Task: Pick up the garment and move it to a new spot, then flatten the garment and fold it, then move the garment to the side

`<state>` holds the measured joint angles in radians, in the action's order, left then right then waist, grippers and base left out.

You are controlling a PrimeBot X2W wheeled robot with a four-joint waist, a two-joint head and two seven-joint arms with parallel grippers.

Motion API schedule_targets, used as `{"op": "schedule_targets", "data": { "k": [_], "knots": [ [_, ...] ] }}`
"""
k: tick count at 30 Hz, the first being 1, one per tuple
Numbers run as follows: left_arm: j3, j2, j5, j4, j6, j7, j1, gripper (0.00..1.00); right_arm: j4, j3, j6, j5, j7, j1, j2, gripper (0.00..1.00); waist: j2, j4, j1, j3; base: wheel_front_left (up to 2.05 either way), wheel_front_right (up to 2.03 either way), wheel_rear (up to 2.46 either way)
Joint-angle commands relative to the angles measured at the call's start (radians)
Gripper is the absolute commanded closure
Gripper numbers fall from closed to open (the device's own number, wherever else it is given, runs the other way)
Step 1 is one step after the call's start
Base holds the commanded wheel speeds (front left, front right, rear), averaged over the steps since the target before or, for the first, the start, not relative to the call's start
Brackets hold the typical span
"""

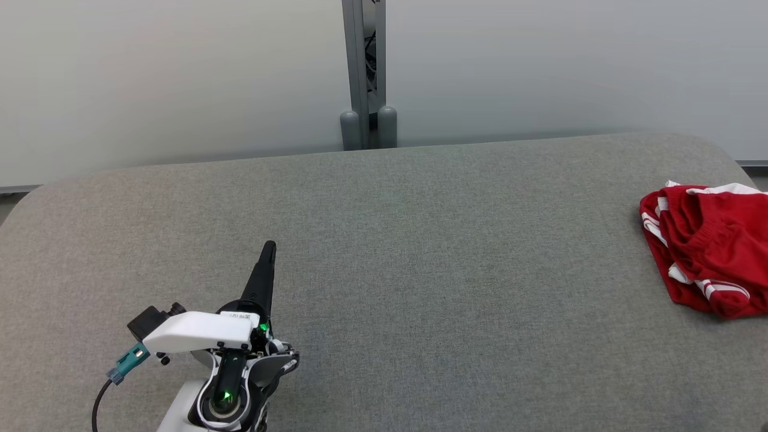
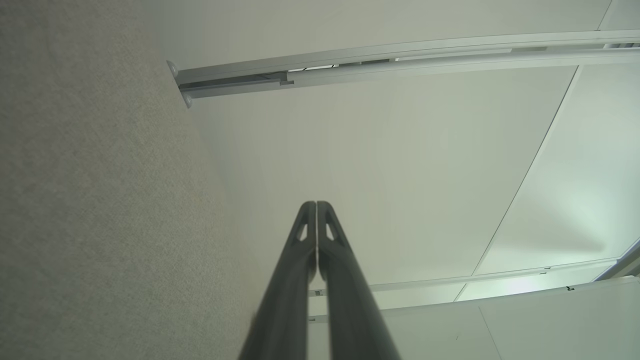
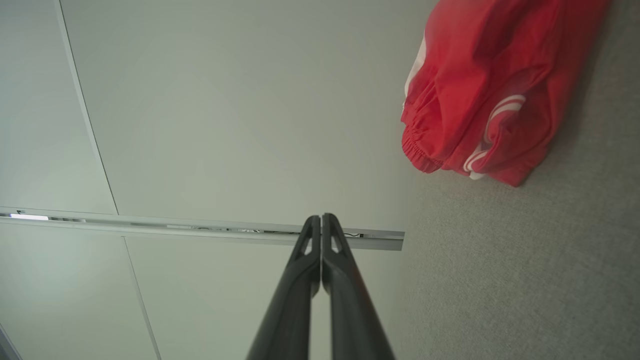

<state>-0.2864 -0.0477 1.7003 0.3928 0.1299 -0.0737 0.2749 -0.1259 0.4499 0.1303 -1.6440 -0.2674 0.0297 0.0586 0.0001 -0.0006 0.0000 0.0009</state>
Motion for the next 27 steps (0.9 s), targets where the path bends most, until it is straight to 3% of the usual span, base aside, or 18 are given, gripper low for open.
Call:
{"op": "schedule_targets", "data": {
  "k": [1, 27],
  "knots": [
    [0.002, -0.005, 0.005, -0.001, 0.004, 0.000, 0.016, 1.00, 0.005, 0.004, 0.001, -0.003, 0.000, 0.006, 0.006, 1.00, -0.0001, 0.000, 0.0000, 0.000, 0.00, 0.00, 0.00],
    [0.002, -0.005, 0.005, -0.001, 0.004, 0.000, 0.016, 1.00, 0.005, -0.002, 0.001, -0.009, 0.005, 0.009, 0.010, 1.00, -0.0001, 0.000, 0.0000, 0.000, 0.00, 0.00, 0.00]
  ]
}}
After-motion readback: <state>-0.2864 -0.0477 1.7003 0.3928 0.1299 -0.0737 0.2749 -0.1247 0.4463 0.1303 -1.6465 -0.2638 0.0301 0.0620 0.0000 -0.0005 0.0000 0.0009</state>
